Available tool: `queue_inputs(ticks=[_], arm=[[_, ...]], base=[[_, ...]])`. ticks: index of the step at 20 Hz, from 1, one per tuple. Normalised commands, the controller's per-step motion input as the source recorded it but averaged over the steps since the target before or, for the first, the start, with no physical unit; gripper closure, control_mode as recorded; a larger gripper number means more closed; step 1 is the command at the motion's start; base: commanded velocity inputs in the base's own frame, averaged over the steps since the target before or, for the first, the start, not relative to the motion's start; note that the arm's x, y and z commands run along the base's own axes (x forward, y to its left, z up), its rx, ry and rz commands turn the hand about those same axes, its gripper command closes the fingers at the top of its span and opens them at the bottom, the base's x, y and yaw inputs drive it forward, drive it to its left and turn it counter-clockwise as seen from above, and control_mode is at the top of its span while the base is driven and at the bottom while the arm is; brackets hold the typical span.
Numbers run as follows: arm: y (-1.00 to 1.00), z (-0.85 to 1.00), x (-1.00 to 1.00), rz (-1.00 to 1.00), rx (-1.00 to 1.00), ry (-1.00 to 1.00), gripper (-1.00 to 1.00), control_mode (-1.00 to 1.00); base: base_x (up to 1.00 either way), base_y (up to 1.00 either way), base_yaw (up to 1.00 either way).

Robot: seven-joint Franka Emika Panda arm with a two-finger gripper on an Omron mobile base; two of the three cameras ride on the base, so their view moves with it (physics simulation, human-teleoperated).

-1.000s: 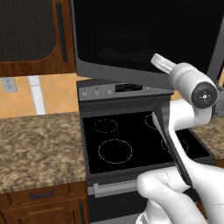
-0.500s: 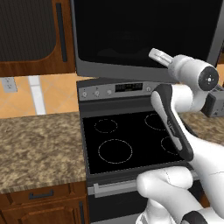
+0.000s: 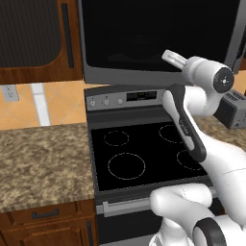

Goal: Open the microwave, place the bowl with waffle inside the microwave, then close the microwave door and turn it on.

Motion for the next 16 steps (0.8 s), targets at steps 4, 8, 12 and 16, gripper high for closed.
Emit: queue_inputs(ticks=[4,8,12,16], arm=[[-0.06,0.0,0.36,0.0,0.0,0.0,-1.0,-1.0],[-0.04,0.0,0.34,0.0,0.0,0.0,-1.0,-1.0],[-0.03,0.0,0.49,0.0,0.0,0.0,-1.0,-1.0],[-0.03,0.0,0.45,0.0,0.0,0.0,-1.0,-1.0]], base=[[0.0,0.0,0.0],[0.0,0.0,0.0],[0.0,0.0,0.0],[0.0,0.0,0.0]])
